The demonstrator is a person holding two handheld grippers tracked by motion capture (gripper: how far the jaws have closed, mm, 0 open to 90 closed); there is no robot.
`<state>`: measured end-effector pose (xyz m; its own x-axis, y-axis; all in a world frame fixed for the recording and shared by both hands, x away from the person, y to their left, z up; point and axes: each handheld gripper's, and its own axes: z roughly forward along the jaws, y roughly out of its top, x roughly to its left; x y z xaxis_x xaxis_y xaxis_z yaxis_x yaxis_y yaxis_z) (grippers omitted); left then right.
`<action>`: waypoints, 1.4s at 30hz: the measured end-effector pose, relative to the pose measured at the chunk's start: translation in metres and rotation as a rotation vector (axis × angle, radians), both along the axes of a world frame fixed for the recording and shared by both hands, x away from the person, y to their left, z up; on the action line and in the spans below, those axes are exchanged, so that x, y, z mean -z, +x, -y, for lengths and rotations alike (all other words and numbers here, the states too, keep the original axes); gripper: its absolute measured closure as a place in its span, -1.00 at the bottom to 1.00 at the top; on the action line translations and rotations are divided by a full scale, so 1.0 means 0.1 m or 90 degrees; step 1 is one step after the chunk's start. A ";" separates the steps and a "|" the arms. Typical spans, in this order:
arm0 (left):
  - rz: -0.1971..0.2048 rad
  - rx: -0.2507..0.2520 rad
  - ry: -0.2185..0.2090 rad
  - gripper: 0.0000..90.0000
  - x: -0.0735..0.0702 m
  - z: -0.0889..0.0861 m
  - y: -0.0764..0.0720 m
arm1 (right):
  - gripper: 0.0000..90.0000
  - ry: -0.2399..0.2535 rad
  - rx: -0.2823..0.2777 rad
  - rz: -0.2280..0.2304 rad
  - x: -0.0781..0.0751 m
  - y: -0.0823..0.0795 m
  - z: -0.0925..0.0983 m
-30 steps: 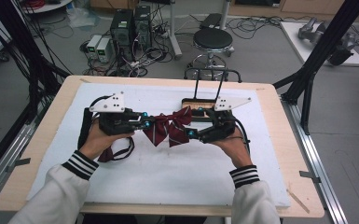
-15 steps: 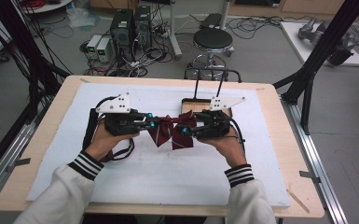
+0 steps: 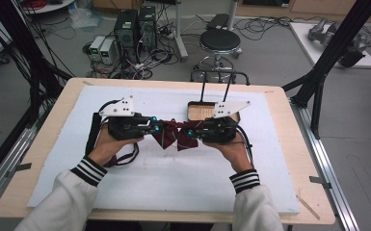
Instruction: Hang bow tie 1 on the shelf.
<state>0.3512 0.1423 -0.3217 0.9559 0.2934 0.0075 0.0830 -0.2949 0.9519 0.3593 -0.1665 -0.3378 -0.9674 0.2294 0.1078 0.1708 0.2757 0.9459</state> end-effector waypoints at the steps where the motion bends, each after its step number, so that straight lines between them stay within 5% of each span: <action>1: 0.000 0.000 0.000 0.82 0.00 0.00 0.00 | 0.83 -0.001 0.001 0.001 0.00 0.00 0.00; 7: -0.014 -0.045 -0.022 -0.25 0.04 -0.02 0.03 | 0.83 0.000 0.007 0.005 -0.02 -0.01 0.02; 10: -0.005 -0.101 -0.052 -0.67 0.07 -0.10 0.02 | 0.83 0.006 0.022 0.007 -0.03 -0.01 0.07; 19: 0.021 -0.137 -0.065 -0.68 0.15 -0.38 -0.07 | 0.83 0.028 0.067 0.022 -0.10 -0.01 0.26; 28: 0.055 -0.224 -0.094 -0.68 0.52 -0.86 -0.35 | 0.83 0.065 0.161 0.048 -0.20 -0.02 0.69; 39: 0.060 -0.288 -0.087 -0.68 0.80 -1.20 -0.51 | 0.83 0.071 0.239 0.071 -0.35 -0.04 1.03; 42: 0.063 -0.311 -0.103 -0.68 0.88 -1.31 -0.56 | 0.83 0.072 0.268 0.081 -0.38 -0.03 1.12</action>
<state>0.2950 0.2729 -0.4102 0.7046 0.7096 0.0081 0.0815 -0.0923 0.9924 0.3561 -0.2786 -0.2994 -0.7998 0.5989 0.0409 0.1262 0.1011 0.9868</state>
